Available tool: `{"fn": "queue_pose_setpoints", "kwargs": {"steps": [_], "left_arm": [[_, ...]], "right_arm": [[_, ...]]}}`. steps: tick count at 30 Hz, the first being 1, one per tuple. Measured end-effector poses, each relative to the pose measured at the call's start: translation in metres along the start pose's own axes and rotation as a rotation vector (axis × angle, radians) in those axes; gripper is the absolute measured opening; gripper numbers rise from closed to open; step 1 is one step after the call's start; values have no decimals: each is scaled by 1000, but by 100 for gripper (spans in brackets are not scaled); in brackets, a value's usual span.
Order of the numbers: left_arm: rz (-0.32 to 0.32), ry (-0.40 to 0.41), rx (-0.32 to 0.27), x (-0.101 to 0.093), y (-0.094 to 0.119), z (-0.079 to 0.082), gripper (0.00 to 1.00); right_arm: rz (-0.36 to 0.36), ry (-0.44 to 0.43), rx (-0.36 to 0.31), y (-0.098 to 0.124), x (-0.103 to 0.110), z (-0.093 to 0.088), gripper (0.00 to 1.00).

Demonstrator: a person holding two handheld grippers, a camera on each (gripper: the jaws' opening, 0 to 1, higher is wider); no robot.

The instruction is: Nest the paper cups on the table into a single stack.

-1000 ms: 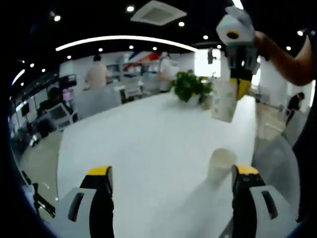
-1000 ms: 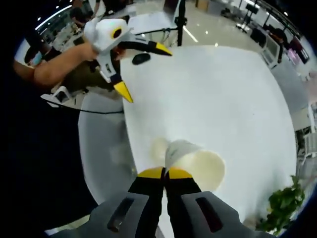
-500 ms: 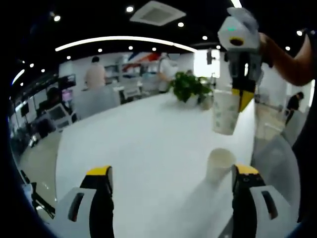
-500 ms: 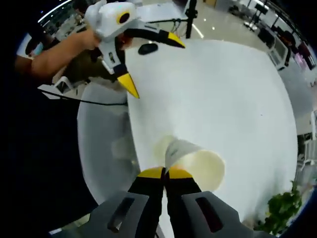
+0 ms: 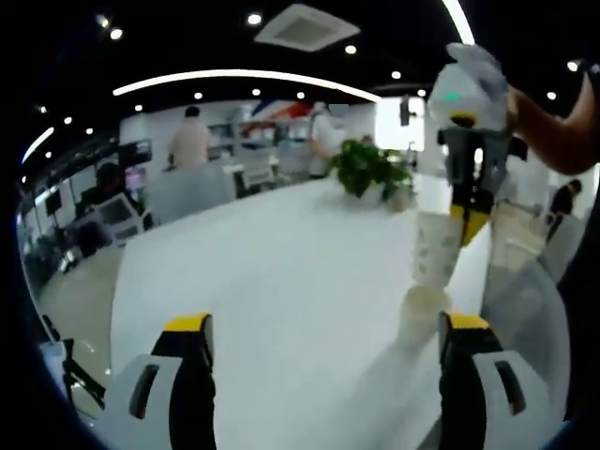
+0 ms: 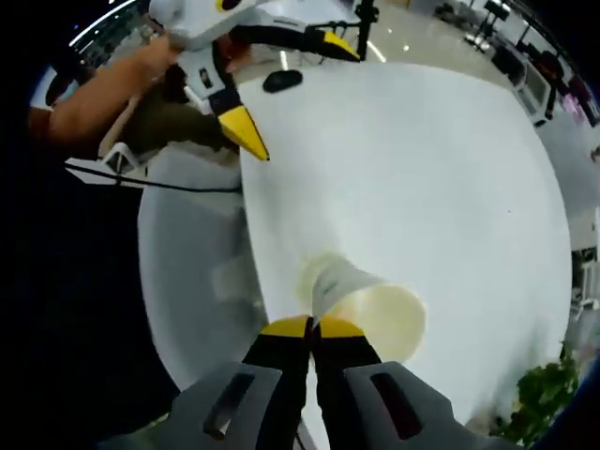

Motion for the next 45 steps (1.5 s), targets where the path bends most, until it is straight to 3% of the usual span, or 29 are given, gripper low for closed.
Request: {"fn": "queue_pose_setpoints", "kwargs": {"steps": [26,45], "left_arm": [[14,12,-4,2,-7,-1,99],[7,25,-4,-1,-12,-5,99]], "right_arm": [[50,-28,39,-30,-4,-4,0],[31,-31,50,-55,-2,-2,0]]}}
Point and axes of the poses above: the point that each gripper's makers call its tool centre point, and the gripper's own axes: y roughly backward along the fingers, x roughly to its left, z roughly out of its top, the point moved 10 cm from there along y, roughly backward along the fingers, and after that the axes turned 2 degrees about x, right-handed, at the moved point
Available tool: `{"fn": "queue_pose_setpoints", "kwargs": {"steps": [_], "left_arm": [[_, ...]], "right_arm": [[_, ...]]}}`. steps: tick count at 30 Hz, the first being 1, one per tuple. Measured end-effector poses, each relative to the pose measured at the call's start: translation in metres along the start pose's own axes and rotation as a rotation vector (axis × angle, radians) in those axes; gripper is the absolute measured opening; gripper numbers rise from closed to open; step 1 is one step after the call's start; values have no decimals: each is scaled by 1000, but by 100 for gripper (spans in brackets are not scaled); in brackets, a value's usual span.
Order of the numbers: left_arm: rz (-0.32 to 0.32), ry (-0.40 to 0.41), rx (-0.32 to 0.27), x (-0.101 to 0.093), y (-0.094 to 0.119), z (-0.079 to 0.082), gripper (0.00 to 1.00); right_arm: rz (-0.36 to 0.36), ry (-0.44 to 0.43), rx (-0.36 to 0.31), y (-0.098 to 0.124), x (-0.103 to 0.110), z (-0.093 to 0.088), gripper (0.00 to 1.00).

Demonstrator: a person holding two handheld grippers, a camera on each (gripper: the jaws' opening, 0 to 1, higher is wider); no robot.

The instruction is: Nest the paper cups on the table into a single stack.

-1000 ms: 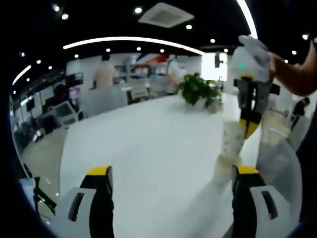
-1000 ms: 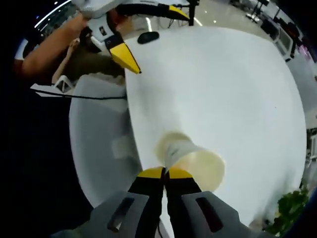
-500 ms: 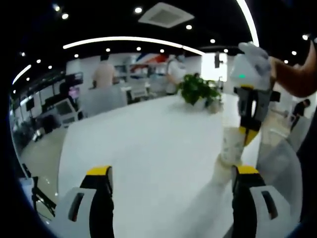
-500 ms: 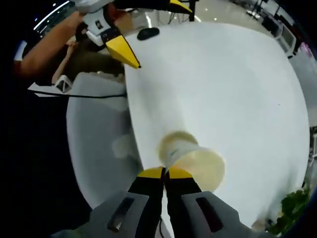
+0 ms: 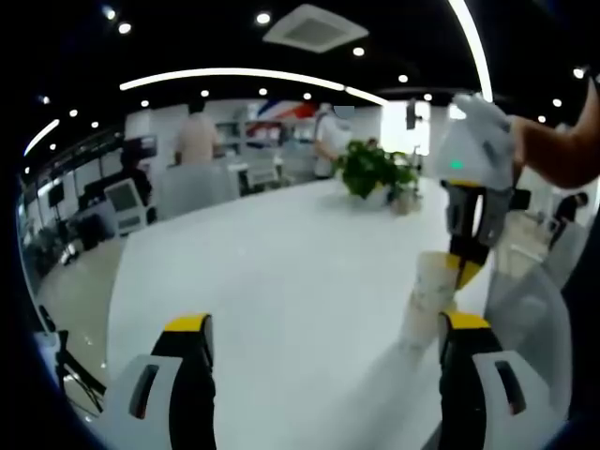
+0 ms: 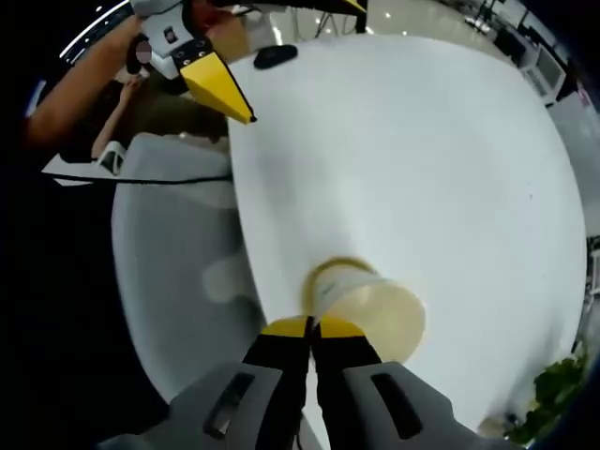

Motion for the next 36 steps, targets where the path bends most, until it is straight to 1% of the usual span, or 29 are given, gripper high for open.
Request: {"fn": "queue_pose_setpoints", "kwargs": {"steps": [1,2,8,15,21,30,36], "left_arm": [[0,0,0,0,0,0,99],[1,0,1,0,0,-1,99],[2,-1,0,0,1,-1,99],[2,-4,7,-2,1,-4,99],[0,-4,6,-5,1,-4,99],[-10,1,3,-8,2,-3,99],[-14,-6,8,-11,2,-3,99]], "right_arm": [[-10,14,-8,-1,0,1,0],[-18,6,-8,-3,0,1,0],[-16,-3,6,-15,3,-2,0],[-24,-13,2,-20,4,-3,0],[-25,-2,1,-27,6,-5,0],[-12,-10,-38,-30,6,-7,0],[-15,3,-58,-29,7,-8,0]]}}
Point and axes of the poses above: the point that each gripper's makers call its tool centre point, and the gripper's own axes: y roughly backward along the fingers, x roughly to its left, z roughly out of its top, the point moved 10 cm from there along y, roughly backward along the fingers, and after that the axes turned 2 degrees about x, right-handed, at the moved point
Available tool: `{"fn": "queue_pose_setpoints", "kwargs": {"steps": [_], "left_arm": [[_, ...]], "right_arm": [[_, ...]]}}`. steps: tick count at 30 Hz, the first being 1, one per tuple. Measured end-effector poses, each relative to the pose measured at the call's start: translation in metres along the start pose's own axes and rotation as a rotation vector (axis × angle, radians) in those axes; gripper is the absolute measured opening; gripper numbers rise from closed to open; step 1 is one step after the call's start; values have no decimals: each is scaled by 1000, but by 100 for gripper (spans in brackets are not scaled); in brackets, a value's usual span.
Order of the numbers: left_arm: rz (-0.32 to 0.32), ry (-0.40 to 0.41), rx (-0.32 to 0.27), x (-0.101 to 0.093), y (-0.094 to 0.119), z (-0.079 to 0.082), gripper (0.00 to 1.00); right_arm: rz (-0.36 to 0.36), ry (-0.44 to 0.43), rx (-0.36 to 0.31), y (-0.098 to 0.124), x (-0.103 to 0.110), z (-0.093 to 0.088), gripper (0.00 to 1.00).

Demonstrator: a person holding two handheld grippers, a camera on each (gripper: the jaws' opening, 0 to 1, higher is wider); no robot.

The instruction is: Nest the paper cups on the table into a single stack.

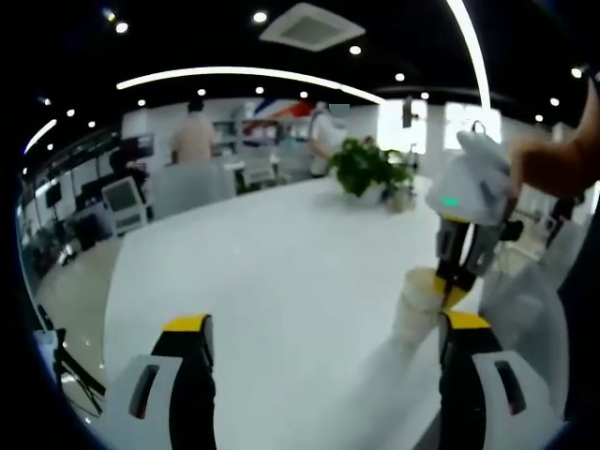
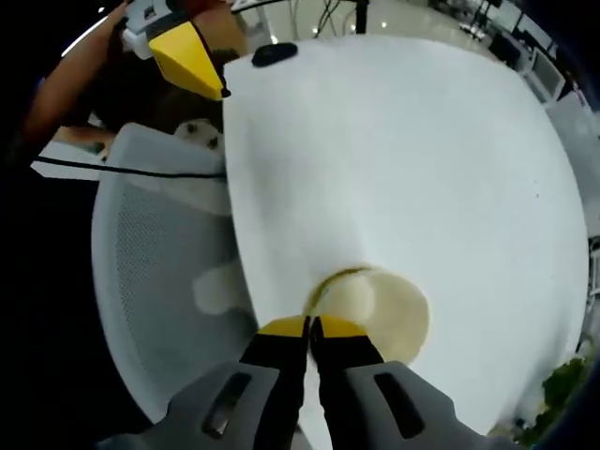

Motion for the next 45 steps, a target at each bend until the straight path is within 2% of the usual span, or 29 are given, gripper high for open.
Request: {"fn": "queue_pose_setpoints", "kwargs": {"steps": [6,8,10,13,15,18,22,23,24,28,31,32,33,37,41,45], "left_arm": [[-5,-1,-2,0,0,1,99],[-8,-6,1,0,0,1,99],[-10,-7,2,0,-1,2,99],[-19,-4,-5,-1,-2,3,99],[-39,28,-56,-2,-2,8,99],[-46,33,-86,-2,-1,13,99],[-48,28,-123,-3,-1,18,99],[-50,28,-123,-3,-2,18,99],[-54,28,-122,-3,-3,17,99],[-72,17,-102,-10,-9,9,99],[-85,4,-118,-14,-11,5,99],[-88,1,-121,-16,-13,2,99],[-89,2,-122,-16,-13,2,99],[-107,6,-111,-25,-20,-7,99],[-125,-43,-83,-33,-30,-19,99],[-138,-17,-80,-39,-39,-31,99]], "right_arm": [[-9,21,-55,8,-2,-1,9],[-34,36,-88,11,-4,0,17],[-63,48,-135,15,-6,2,29],[-47,38,-167,22,-5,0,35],[-45,33,-208,27,-5,-2,36],[-45,16,-274,34,-5,-7,46],[-77,-27,-443,47,-13,-22,60],[-77,-34,-458,48,-14,-23,62],[-69,-71,-515,53,-18,-30,63],[-89,-131,-632,62,-28,-47,70],[-148,-165,-731,65,-36,-61,80],[-155,-151,-765,66,-36,-64,81],[-160,-154,-811,66,-37,-69,81],[-162,-181,-920,56,-38,-86,83],[-175,-225,-949,34,-41,-107,86],[-215,-228,-967,17,-40,-123,88]]}}
Point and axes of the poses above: the point that each gripper's makers call its tool centre point, and the gripper's own axes: y roughly backward along the fingers, x roughly to its left, z roughly out of its top, the point moved 10 cm from there along y, roughly backward along the fingers, and after that the axes turned 2 degrees about x, right-handed, at the moved point
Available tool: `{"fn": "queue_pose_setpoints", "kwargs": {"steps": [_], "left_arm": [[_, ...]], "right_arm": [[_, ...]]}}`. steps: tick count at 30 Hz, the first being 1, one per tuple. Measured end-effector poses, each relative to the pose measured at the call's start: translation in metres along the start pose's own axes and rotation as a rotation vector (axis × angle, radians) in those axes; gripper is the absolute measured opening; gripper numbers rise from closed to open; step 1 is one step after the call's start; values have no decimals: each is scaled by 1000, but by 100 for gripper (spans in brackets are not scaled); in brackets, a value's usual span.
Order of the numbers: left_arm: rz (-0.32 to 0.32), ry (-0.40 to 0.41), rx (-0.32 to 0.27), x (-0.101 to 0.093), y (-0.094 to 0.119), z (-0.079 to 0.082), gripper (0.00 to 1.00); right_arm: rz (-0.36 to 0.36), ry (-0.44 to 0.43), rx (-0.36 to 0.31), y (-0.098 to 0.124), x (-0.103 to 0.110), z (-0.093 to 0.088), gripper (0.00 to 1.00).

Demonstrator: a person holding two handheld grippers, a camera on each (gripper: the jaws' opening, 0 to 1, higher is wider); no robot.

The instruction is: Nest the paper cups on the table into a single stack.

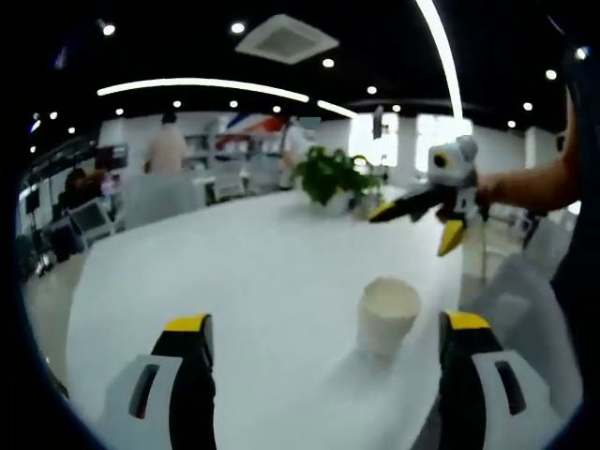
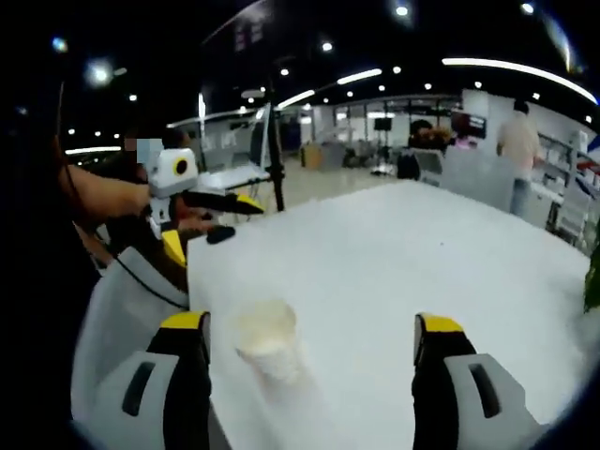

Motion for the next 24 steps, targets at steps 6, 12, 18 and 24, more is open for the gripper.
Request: {"fn": "queue_pose_setpoints", "kwargs": {"steps": [6,12,18,24], "left_arm": [[-21,-13,-11,-14,-11,-13,94],[-71,-51,48,-23,-29,-27,90],[-133,-187,135,-31,-46,-36,84],[-170,-214,164,-37,-65,-44,76]], "right_arm": [[-26,20,-28,1,5,-18,96],[-22,70,17,-10,9,-34,96],[4,106,36,-20,14,-46,84],[61,128,78,-38,22,-57,74]]}}
Point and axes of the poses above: the point that each gripper's makers call its tool centre point, and the gripper's own axes: y roughly backward along the fingers, x roughly to its left, z roughly out of its top, the point moved 10 cm from there along y, roughly backward along the fingers, and after that the axes turned 2 degrees about x, right-handed, at the moved point
